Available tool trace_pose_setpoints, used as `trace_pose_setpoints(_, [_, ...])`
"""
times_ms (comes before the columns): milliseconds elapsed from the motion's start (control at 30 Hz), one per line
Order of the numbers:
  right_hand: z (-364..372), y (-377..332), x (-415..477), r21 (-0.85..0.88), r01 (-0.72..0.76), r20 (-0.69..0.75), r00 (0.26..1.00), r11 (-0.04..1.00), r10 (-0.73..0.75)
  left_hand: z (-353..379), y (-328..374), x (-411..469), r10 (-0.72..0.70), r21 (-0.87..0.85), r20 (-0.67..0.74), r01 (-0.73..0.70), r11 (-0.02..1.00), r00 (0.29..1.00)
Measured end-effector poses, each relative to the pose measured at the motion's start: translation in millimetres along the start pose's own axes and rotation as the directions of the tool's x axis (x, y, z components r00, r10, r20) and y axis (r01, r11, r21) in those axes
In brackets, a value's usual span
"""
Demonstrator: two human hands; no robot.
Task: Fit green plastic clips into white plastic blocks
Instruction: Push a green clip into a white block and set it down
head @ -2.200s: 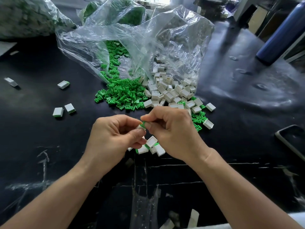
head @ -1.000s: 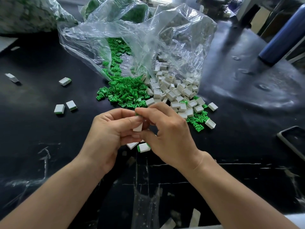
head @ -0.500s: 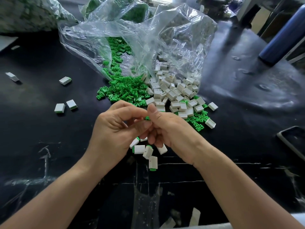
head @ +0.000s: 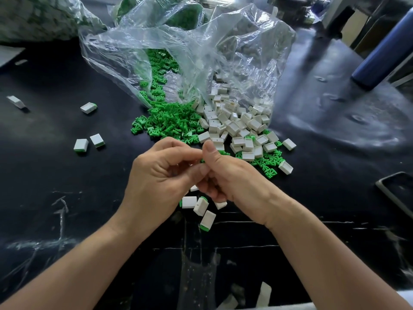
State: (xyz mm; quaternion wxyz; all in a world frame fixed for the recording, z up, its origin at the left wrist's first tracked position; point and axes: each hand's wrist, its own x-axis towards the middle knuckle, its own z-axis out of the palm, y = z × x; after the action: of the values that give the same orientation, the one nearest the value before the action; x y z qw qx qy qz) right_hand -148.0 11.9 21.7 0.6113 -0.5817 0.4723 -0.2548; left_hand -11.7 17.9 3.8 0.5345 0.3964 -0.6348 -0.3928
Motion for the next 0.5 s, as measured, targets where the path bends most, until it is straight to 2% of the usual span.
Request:
trace_pose_setpoints(233, [10.7, -0.5, -0.3, 0.108, 0.071, -0.048, 0.997, 0.992, -0.066, -2.7, -4.7, -0.7, 0.143, 0.161, -0.024, -0.138, 0.977, 0.989])
trace_pose_setpoints(500, [11.1, -3.3, -1.6, 0.193, 0.050, -0.013, 0.999, 0.980, -0.048, -1.4, -4.5, -0.5, 0.151, 0.094, -0.001, -0.150, 0.984, 0.988])
